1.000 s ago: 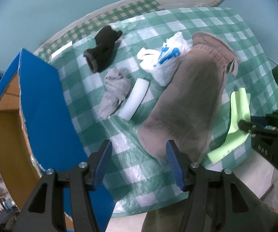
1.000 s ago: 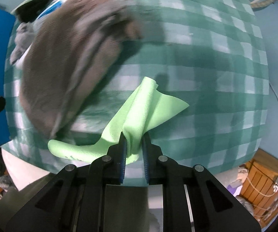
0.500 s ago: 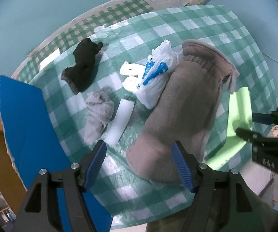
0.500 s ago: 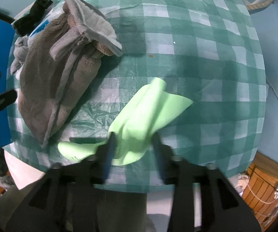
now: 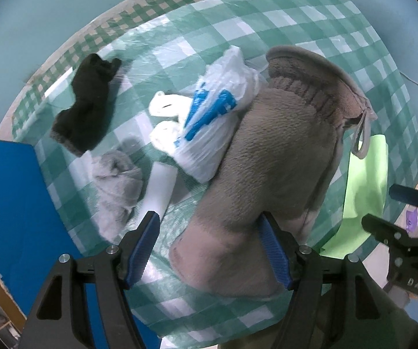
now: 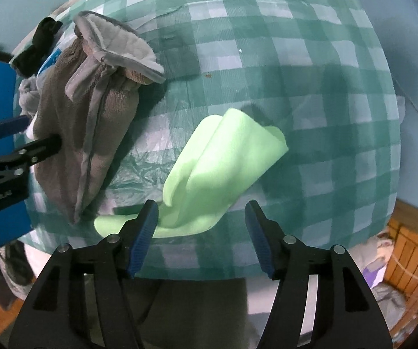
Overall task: Organize soft objects
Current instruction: 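Grasp the lime-green cloth with the right gripper while the left grasps the brown mitten, then lift and carry the lime cloth with the right gripper while the left carries the mitten over the box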
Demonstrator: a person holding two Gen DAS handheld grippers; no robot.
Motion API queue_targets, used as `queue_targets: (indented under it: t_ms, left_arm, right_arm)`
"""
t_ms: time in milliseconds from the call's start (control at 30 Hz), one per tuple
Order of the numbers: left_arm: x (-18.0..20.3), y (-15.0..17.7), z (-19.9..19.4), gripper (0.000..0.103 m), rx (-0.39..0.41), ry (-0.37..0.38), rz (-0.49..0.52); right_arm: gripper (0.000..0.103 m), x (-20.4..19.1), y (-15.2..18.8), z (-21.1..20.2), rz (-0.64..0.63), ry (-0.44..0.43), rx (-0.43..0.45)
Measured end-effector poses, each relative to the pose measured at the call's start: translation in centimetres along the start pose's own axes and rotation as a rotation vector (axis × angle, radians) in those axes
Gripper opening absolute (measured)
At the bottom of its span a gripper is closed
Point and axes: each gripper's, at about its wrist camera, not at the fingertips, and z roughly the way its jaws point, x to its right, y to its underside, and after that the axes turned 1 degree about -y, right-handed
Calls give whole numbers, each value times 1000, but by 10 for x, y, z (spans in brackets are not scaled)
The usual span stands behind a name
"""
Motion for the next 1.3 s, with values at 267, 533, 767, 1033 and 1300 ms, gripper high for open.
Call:
queue_targets:
  t_ms: [267, 533, 767, 1033, 1300]
  left_arm:
    - [0, -12, 18, 78, -42, 42, -15]
    - [-9, -10, 21, 61, -29, 107, -67]
    - [-3, 7, 8, 30, 25, 112, -76]
    - [0, 36, -11, 28, 67, 122, -103]
    - [-3, 65, -34, 28, 94, 113, -127]
  right_arm:
    - [62, -3, 1, 9, 7, -13, -12]
    - [62, 2, 5, -1, 17, -20, -19]
    - [62, 4, 7, 5, 30, -17, -20]
    - [62, -1, 11, 6, 37, -16, -19]
    - [62, -7, 12, 10, 54, -8, -21]
